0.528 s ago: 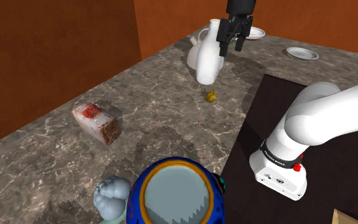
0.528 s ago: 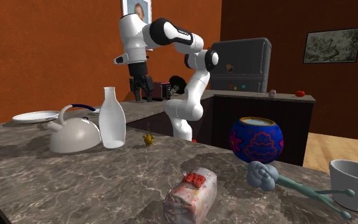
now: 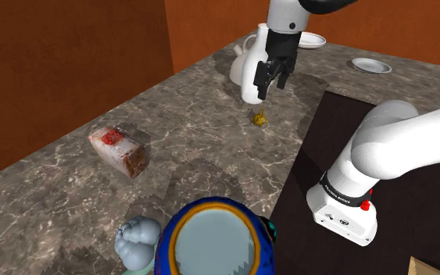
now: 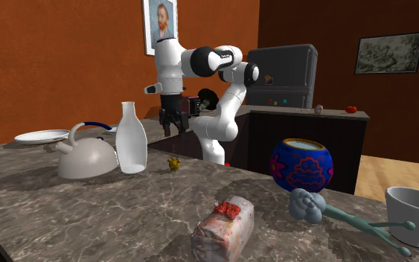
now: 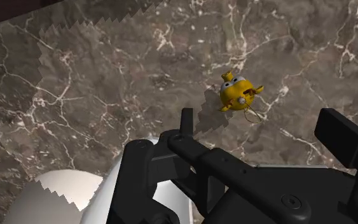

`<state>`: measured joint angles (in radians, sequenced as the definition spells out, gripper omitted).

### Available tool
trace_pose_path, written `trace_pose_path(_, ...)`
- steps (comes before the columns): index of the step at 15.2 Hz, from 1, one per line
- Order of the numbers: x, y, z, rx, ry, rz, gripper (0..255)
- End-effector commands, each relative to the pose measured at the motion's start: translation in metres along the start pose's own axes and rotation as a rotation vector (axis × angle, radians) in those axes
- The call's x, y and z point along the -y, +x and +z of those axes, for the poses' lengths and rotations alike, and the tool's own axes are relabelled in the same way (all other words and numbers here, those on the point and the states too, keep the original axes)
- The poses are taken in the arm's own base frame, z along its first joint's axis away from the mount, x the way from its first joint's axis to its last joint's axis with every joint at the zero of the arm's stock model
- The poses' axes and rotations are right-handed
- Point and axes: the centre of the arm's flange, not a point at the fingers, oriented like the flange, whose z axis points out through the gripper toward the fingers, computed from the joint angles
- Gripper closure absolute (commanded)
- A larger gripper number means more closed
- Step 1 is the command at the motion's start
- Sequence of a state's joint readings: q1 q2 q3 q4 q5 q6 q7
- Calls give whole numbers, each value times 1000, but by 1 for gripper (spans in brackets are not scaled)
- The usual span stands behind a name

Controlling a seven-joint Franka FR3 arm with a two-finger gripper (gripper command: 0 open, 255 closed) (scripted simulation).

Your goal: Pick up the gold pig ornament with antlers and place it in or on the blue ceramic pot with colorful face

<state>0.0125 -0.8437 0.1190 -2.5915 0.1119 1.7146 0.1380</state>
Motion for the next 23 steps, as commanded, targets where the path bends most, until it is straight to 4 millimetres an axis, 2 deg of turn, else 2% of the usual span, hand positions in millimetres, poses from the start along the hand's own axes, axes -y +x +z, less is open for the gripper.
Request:
trace_pose_path(1, 12, -3, 25, -26, -22, -2, 0)
trace_pose_path(2, 17, -4, 34, -35, -30, -3, 0)
trace_pose_path(9, 16, -3, 71, -35, -30, -3, 0)
trace_pose_path(17, 16, -3, 74, -35, -30, -3, 0)
trace_pose_path(18, 16, -3, 74, -35, -30, -3, 255)
trace_pose_path(23, 16, -3, 74, -35, -30, -3, 255)
